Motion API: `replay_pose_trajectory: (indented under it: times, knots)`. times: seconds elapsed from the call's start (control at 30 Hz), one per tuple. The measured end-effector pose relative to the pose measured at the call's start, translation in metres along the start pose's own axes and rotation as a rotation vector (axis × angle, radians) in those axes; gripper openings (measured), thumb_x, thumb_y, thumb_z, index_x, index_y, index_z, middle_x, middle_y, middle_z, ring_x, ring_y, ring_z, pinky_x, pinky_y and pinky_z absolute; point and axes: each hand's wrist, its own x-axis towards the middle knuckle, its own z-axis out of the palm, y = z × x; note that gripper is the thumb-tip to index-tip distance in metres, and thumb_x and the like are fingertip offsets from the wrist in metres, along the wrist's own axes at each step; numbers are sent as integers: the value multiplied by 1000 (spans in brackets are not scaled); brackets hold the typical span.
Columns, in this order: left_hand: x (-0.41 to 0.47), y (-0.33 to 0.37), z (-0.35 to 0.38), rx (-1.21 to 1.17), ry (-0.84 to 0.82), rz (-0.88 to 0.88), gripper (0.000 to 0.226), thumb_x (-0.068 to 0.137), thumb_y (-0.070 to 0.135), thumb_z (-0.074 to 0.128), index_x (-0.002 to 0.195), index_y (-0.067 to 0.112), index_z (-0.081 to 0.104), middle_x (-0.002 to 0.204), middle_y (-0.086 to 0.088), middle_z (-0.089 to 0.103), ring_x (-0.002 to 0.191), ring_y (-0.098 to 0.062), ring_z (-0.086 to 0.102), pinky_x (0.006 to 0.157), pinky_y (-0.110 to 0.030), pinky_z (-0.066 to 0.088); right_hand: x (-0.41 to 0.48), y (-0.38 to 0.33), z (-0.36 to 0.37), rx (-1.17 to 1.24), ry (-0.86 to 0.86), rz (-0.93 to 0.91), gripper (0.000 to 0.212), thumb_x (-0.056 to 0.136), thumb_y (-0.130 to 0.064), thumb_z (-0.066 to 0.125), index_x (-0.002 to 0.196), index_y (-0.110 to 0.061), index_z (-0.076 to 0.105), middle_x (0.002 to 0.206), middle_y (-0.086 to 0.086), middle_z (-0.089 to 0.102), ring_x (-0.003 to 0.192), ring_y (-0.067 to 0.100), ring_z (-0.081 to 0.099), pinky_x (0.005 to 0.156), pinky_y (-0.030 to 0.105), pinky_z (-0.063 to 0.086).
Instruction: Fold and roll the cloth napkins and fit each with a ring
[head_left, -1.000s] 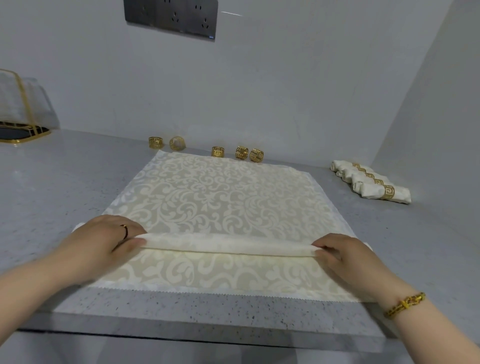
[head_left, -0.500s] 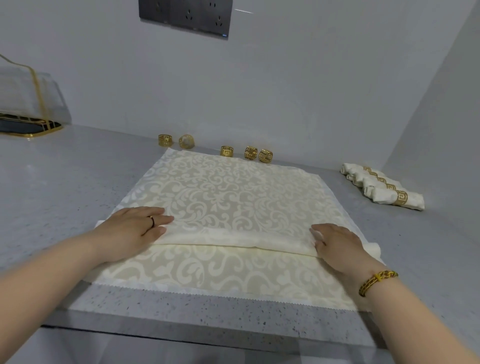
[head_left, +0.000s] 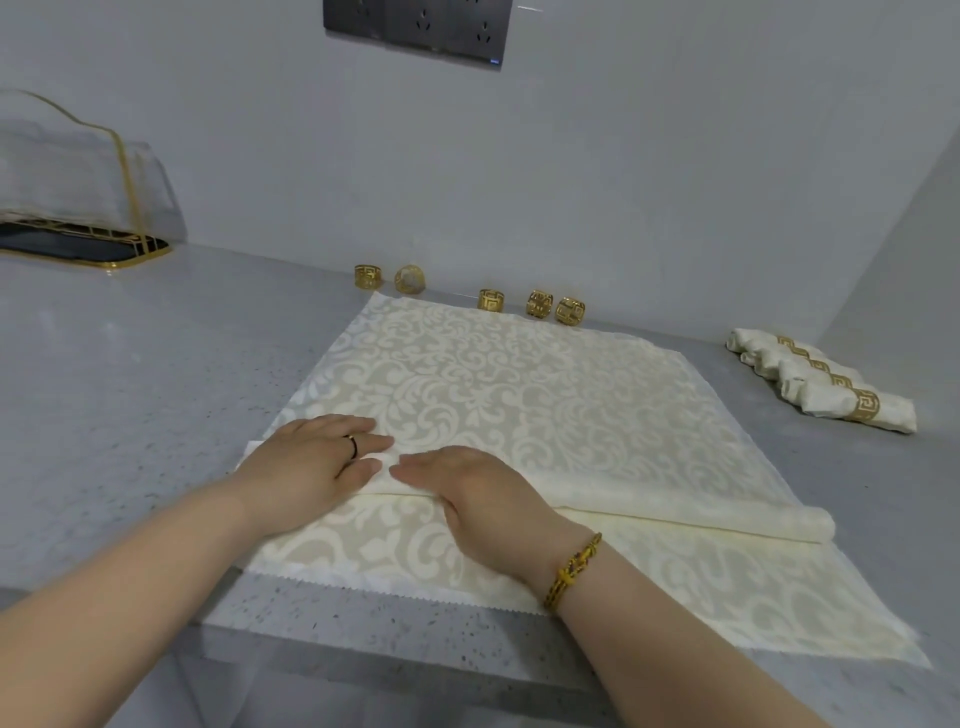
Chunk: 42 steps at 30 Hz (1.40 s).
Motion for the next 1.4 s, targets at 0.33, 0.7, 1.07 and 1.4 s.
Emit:
replay_pose_trajectory:
  times: [0.33, 0.7, 1.07, 1.4]
  knots:
    - [-3, 7, -21, -63, -3, -29, 39, 80, 64, 38, 97, 32, 52, 99, 25, 47, 96, -1, 44, 70, -12, 31, 1, 5, 10, 55, -8, 21, 53, 84, -15, 24, 132, -14, 46, 144, 3, 39, 137, 21, 28, 113, 24, 9]
    - [2, -20, -75, -255, -460, -395, 27, 78, 42, 67, 72, 19, 54, 72, 6, 56, 63, -8, 51, 57, -17, 40, -1, 4, 9, 70, 10, 19, 43, 93, -1, 34, 133, -15, 45, 144, 0, 38, 137, 17, 26, 112, 19, 7]
    - [-33, 20, -34, -1334, 254, -486, 5, 82, 1, 59, 87, 3, 60, 60, 2, 70, 51, -6, 66, 43, -14, 50, -2, 2, 10, 57, 20, 30, 44, 93, -2, 34, 135, -15, 42, 145, 1, 37, 138, 17, 25, 110, 15, 8]
    - [-11, 53, -14, -774, 347, -459, 26, 91, 18, 51, 68, 7, 51, 66, 0, 55, 60, -9, 52, 54, -19, 38, -10, -6, -7, -124, -84, 71, 45, 94, -15, 36, 138, -27, 35, 151, -6, 24, 141, 14, 9, 113, 31, -9]
